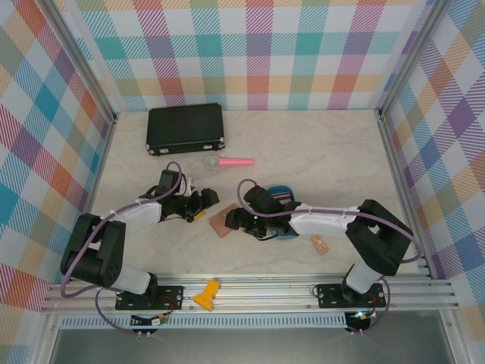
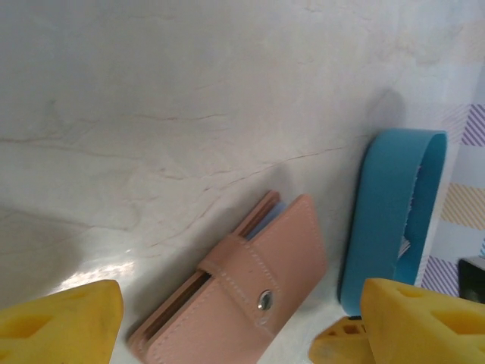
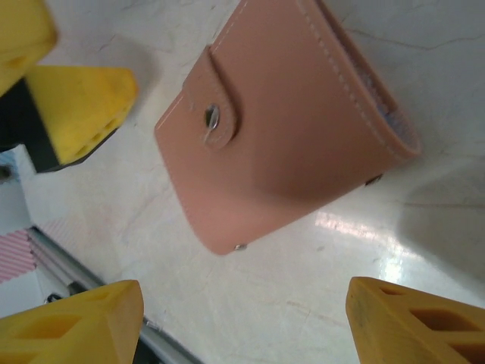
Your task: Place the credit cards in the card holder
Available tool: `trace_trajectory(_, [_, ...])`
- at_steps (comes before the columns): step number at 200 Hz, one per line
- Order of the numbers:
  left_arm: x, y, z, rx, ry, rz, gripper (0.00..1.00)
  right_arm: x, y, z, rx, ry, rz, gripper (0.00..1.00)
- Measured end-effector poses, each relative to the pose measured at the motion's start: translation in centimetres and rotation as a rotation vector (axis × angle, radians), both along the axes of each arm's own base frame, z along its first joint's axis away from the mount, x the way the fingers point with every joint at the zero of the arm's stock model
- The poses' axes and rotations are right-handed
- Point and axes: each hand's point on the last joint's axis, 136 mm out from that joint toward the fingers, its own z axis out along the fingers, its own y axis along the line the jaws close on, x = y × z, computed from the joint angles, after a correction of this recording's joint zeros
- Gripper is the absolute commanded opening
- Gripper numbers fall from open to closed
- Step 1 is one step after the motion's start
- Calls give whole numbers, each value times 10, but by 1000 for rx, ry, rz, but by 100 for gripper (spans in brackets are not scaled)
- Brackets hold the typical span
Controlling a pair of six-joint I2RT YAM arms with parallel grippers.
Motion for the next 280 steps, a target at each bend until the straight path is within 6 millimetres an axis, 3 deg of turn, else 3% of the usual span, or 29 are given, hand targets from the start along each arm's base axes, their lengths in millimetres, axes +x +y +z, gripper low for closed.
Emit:
trace_trajectory(59, [6,-7,-6,-6,-8,-14,84,13,9,0,-64,-21,-81,75])
trace_trajectory(111, [8,-18,-4,-28,-23,-30,84,12,4,-26,-117,35,-122,76])
trace_trajectory(144, [5,-23,-4,-35,-15,-34,84,13,5,-27,-114,37,-126,74])
trace_trajectory(213, [-15,-26,-14,-44,13,-27,85,36,-2,-28,-82,46,-168,68])
trace_trajectory(280, [-39,-18,-7,-113,16,50,85,36,7,-22,-25,43,-132,60])
